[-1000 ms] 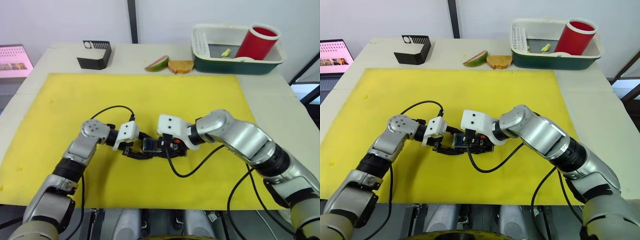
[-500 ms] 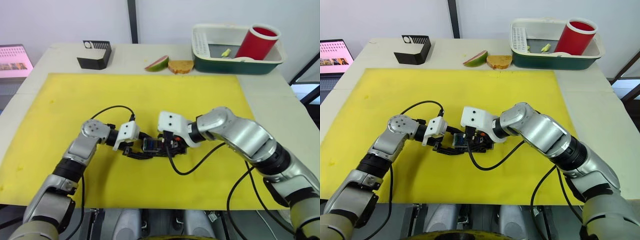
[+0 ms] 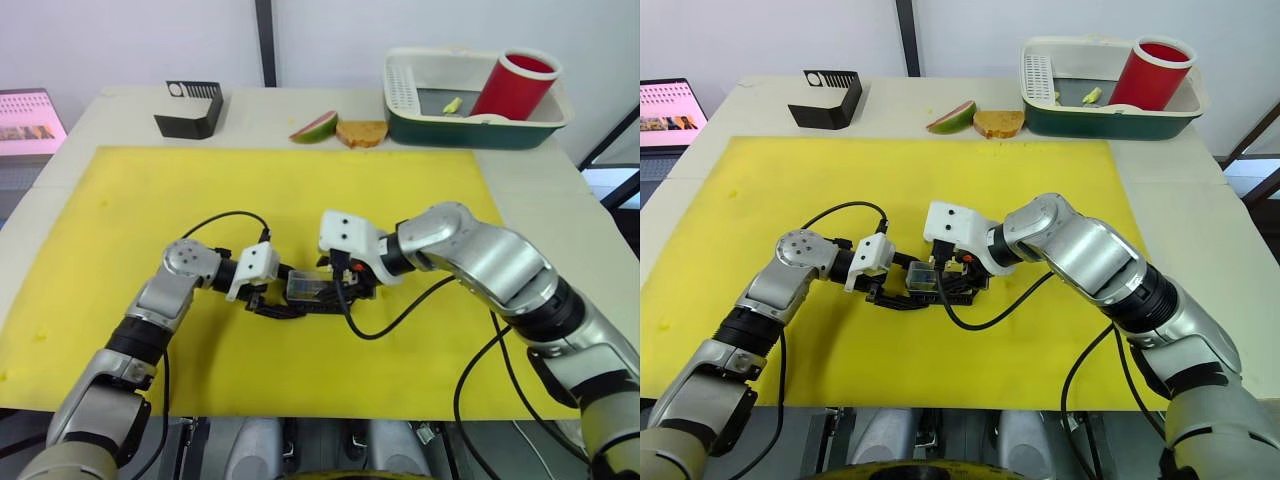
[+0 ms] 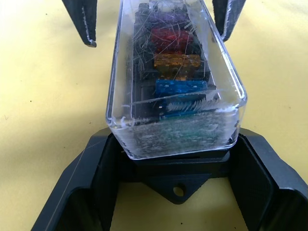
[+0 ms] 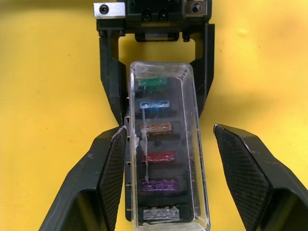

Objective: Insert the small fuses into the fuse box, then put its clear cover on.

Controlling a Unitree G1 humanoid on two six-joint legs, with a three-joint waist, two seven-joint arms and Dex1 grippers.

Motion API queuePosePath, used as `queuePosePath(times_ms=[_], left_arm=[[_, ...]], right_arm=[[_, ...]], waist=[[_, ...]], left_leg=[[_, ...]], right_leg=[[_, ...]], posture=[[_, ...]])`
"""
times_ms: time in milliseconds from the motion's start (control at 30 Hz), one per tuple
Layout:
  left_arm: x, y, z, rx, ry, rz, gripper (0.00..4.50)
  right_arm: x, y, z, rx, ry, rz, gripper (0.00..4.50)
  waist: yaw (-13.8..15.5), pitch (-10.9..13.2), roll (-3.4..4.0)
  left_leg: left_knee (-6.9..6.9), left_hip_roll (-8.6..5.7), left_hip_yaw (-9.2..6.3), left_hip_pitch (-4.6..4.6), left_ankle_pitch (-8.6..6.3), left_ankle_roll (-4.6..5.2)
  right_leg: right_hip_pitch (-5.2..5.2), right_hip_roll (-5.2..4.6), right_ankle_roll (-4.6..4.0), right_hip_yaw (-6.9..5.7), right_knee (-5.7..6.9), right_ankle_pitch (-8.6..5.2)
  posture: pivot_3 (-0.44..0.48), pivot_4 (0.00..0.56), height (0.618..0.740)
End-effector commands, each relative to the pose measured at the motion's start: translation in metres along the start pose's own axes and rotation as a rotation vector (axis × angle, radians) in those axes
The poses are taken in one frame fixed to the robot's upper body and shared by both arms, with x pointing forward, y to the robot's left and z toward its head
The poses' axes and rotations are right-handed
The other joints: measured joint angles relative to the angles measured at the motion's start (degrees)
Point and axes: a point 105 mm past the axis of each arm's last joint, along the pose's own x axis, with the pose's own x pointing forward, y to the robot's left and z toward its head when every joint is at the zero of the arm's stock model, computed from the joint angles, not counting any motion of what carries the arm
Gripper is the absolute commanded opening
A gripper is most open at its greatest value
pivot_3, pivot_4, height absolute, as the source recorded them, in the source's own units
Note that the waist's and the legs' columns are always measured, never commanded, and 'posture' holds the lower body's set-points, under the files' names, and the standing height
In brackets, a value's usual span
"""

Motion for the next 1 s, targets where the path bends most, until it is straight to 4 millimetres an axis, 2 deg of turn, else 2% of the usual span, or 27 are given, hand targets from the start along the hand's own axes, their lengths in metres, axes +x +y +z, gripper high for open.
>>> queuePosePath(times_ms=[33,567,1000], left_arm=[[0.004,-0.001,0.001,0.016,0.006,-0.007,2.64],[0.005,0.001,0.001,0.024,0.006,0.001,2.64],[0.005,0.000,0.000,0.017,0.004,0.004,2.64]], right_arm=[[-0.008,0.004,0.012,-0.049,-0.038,0.001,3.08],[-0.008,0.011,0.010,-0.038,-0.028,0.025,3.08],[-0.030,0.000,0.020,-0.051,-0.091,-0.033,3.08]], waist=[[-0.01,0.00,0.00],[0.05,0.00,0.00],[0.13,0.00,0.00]], left_leg=[[0.00,0.00,0.00,0.00,0.00,0.00],[0.01,-0.01,-0.01,0.00,-0.01,0.01],[0.05,0.00,-0.01,0.00,-0.03,0.04]], right_leg=[[0.00,0.00,0.00,0.00,0.00,0.00],[0.01,-0.01,0.00,0.00,0.00,0.00],[0.02,-0.01,0.01,0.00,-0.01,0.01]], posture=[[0.000,0.150,0.740],[0.000,0.150,0.740],[0.000,0.150,0.740]])
